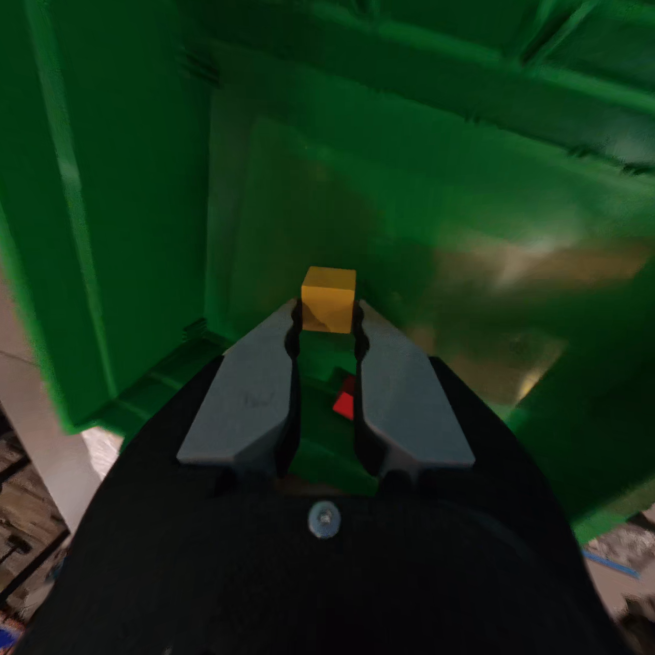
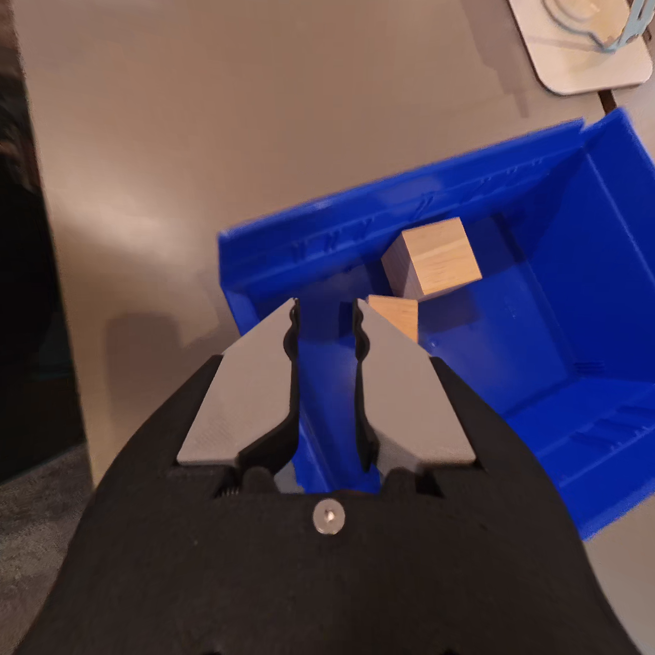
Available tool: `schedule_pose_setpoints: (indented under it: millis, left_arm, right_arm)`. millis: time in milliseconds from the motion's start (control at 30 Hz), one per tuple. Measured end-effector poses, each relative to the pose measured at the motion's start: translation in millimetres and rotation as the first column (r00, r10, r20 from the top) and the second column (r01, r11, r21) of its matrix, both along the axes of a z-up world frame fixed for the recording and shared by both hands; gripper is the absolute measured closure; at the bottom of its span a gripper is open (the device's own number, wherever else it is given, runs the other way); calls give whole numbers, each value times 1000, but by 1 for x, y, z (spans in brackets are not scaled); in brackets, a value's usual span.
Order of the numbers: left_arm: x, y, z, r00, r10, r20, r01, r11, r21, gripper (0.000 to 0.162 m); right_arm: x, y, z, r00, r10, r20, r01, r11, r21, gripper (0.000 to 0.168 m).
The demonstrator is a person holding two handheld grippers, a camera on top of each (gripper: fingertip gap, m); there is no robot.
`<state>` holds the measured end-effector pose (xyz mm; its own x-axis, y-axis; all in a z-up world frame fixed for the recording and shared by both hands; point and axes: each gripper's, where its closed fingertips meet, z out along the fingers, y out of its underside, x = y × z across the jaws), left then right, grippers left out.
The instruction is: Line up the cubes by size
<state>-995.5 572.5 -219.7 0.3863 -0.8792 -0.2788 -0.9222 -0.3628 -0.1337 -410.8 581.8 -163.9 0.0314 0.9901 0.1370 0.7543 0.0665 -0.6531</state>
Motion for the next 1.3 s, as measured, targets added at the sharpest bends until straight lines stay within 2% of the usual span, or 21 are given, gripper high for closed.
schedule_pose_setpoints:
  millis: [100, 167, 200, 267, 400, 500, 667, 700, 733, 800, 933, 1033, 1133, 1200, 1300]
  left_arm:
    - [28, 9, 58, 976, -60, 210, -6, 953, 303, 135]
    - [63, 3, 108, 906, -183, 382, -45, 856, 515, 136]
    - [84, -6, 131, 853, -266, 449, -66, 799, 598, 136]
    - [128, -31, 167, 760, -427, 489, -90, 677, 731, 136]
    - [219, -79, 183, 663, -620, 420, -44, 528, 848, 136]
    - [276, -103, 180, 603, -701, 380, -18, 464, 885, 136]
    - [325, -119, 164, 575, -742, 345, 35, 443, 896, 137]
    - [329, -120, 162, 572, -742, 351, 35, 449, 893, 136]
    - [330, -119, 160, 576, -738, 350, 34, 450, 892, 136]
    - [330, -116, 158, 576, -733, 363, 26, 460, 888, 137]
    - [331, -110, 146, 618, -685, 385, 27, 508, 861, 136]
    - [317, -105, 142, 675, -620, 400, -28, 519, 854, 151]
    - [290, -109, 133, 707, -550, 445, -82, 562, 823, 155]
    - [272, -114, 128, 716, -516, 469, -115, 576, 810, 155]
    - [252, -120, 115, 746, -466, 475, -137, 591, 795, 156]
  right_arm:
    - [-36, -20, 27, 981, -45, -191, 22, 992, -122, 137]
    - [-69, -37, 46, 944, -85, -318, 5, 969, -245, 124]
    - [-86, -47, 53, 927, -98, -361, -16, 953, -301, 124]
    - [-123, -59, 69, 885, -151, -440, -42, 916, -399, 127]
    - [-193, -100, 103, 801, -172, -574, -255, 769, -586, 126]
    - [-237, -110, 104, 793, -202, -574, -261, 740, -620, 123]
    - [-275, -130, 103, 802, -180, -570, -309, 692, -652, 120]
    - [-277, -134, 104, 798, -169, -579, -330, 681, -654, 124]
    - [-276, -140, 109, 786, -148, -600, -377, 654, -656, 142]
    - [-276, -139, 108, 784, -160, -600, -375, 648, -663, 143]
    - [-267, -132, 99, 802, -148, -579, -327, 702, -633, 144]
    - [-226, -109, 109, 814, -103, -572, -254, 823, -509, 144]
    - [-151, -50, 99, 906, -108, -408, 7, 970, -241, 144]
    - [-92, -12, 77, 956, -199, -214, 178, 977, -114, 144]
    - [-28, 2, 34, 954, -293, 58, 297, 951, -85, 143]
